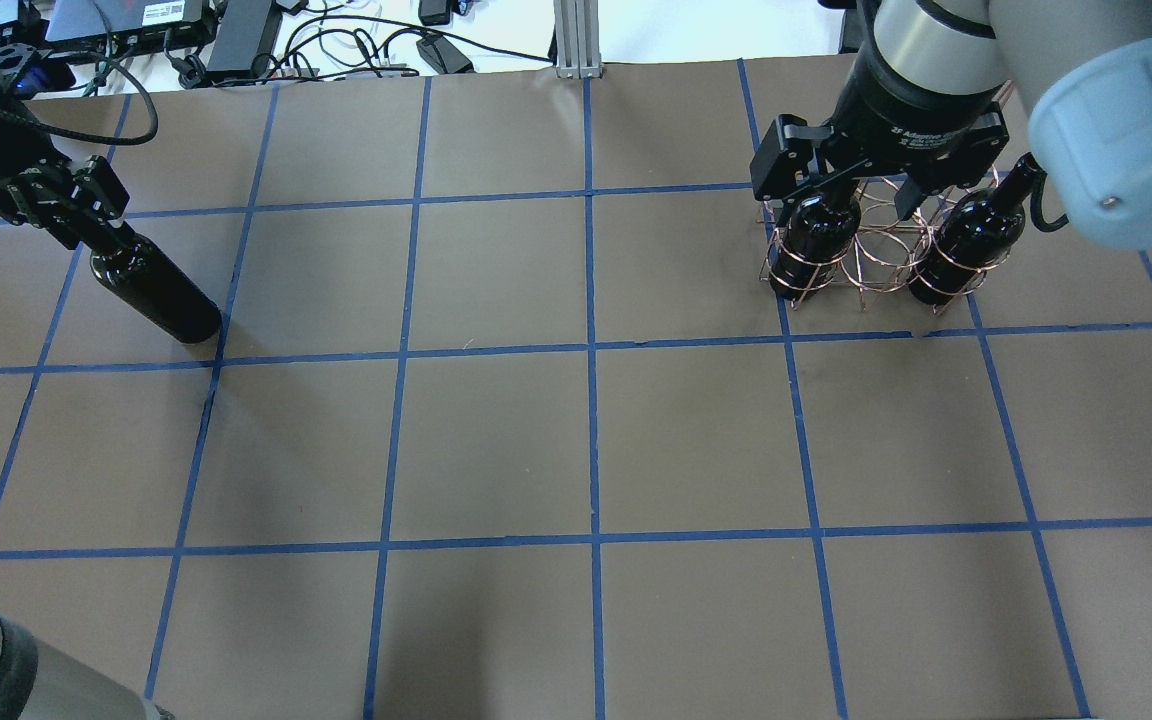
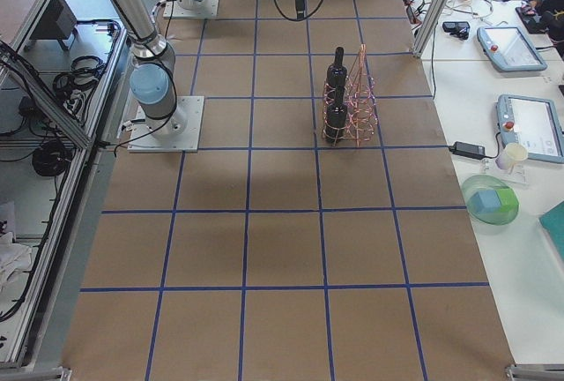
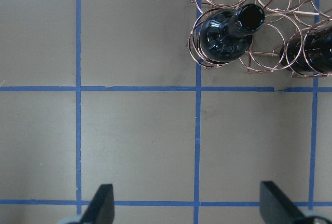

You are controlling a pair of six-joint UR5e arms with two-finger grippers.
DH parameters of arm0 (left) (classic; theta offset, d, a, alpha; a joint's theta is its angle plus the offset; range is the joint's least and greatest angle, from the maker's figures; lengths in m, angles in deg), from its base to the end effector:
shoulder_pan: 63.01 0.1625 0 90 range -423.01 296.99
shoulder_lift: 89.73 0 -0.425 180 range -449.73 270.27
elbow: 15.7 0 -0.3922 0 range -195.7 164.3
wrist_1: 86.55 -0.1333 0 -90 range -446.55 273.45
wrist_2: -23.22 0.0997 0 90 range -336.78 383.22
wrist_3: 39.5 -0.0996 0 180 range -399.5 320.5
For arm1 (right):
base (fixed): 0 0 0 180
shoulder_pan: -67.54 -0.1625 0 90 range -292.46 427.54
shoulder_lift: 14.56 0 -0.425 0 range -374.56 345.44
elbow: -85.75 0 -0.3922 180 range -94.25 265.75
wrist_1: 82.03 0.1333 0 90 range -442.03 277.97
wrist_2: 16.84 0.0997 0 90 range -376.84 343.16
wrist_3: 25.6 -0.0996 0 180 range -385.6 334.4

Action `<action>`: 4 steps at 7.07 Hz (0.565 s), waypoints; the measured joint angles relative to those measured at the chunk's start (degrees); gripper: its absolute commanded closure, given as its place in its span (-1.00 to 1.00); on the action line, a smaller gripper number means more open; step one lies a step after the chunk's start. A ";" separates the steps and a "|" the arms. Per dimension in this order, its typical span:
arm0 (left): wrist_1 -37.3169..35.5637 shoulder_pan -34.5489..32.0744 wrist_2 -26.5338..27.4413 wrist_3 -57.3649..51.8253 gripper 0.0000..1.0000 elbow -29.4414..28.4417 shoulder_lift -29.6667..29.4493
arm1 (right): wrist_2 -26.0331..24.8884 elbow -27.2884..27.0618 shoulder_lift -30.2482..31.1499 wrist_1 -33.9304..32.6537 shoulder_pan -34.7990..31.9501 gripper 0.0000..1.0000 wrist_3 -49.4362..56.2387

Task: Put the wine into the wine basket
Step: 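Lower the left gripper and close it on the bottle neck, then lift the bottle by its neck and carry it toward the table center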

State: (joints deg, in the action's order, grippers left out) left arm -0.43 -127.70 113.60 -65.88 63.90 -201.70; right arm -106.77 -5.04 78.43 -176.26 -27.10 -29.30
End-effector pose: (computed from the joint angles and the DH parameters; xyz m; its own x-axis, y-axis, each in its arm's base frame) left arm 0.1489 -0.6251 0.3659 -0.9984 0.0158 0.0536 0.0223 0.9922 0.1228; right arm 0.1718 -0.4676 0.5142 -0.9998 -0.0169 -0.0084 -0.0159 0.9936 -0.1117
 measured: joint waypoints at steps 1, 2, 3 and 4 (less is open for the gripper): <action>0.47 0.00 0.35 -0.04 -0.32 -0.01 0.07 | -0.02 0.00 0.00 0.00 0.01 -1.00 0.24; 0.64 0.00 0.43 -0.06 -0.06 -0.01 0.06 | -0.05 0.01 0.00 0.03 0.05 -1.00 0.36; 0.65 0.00 0.43 -0.07 0.03 -0.03 -0.03 | -0.11 0.05 -0.02 0.07 0.11 -1.00 0.74; 0.50 0.00 0.39 -0.07 0.66 -0.05 -0.14 | -0.06 0.06 -0.04 0.04 0.10 -1.00 1.22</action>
State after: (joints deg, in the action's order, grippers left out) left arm 0.07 -127.70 114.00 -65.95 63.85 -201.83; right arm -106.82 -4.98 78.39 -176.21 -27.00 -28.08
